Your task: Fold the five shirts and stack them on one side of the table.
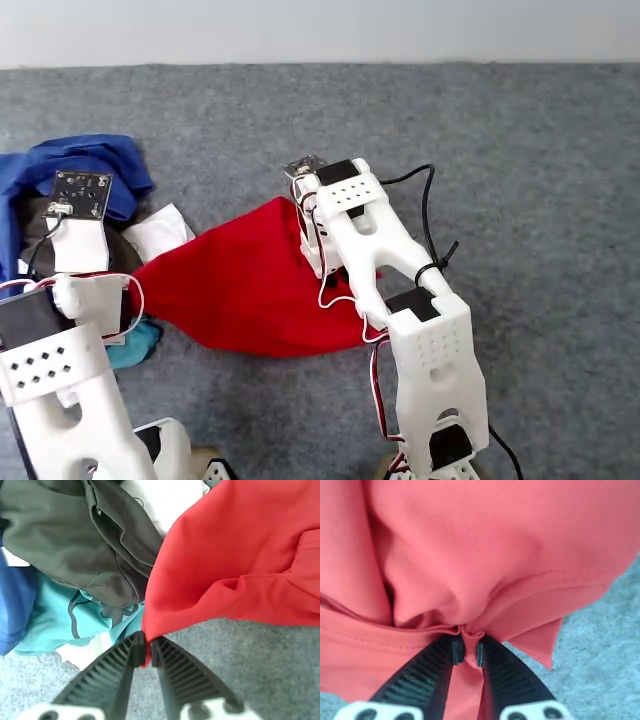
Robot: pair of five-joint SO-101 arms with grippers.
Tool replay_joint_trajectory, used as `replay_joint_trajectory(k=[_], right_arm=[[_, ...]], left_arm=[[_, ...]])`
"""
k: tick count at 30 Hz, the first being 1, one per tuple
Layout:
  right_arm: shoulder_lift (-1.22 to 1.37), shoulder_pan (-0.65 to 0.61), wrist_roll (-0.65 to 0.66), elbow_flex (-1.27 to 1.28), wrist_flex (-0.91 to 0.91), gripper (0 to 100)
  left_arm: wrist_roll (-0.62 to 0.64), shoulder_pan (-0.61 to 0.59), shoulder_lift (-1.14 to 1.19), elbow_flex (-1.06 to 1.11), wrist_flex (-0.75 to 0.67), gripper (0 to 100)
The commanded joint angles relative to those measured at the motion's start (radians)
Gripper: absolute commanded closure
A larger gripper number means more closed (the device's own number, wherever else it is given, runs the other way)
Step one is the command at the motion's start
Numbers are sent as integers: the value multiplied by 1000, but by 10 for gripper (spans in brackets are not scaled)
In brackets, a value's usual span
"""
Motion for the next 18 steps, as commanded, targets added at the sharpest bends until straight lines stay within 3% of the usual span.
replay_joint_trajectory(k=[1,8,18], right_arm=[[-42,2,17,-44,13,990],[-277,104,91,-44,7,990],[-662,240,126,-44,4,990]], left_arm=[[0,3,-18,-12,6,987],[8,11,-18,-25,2,987],[193,316,-8,-371,-18,987]])
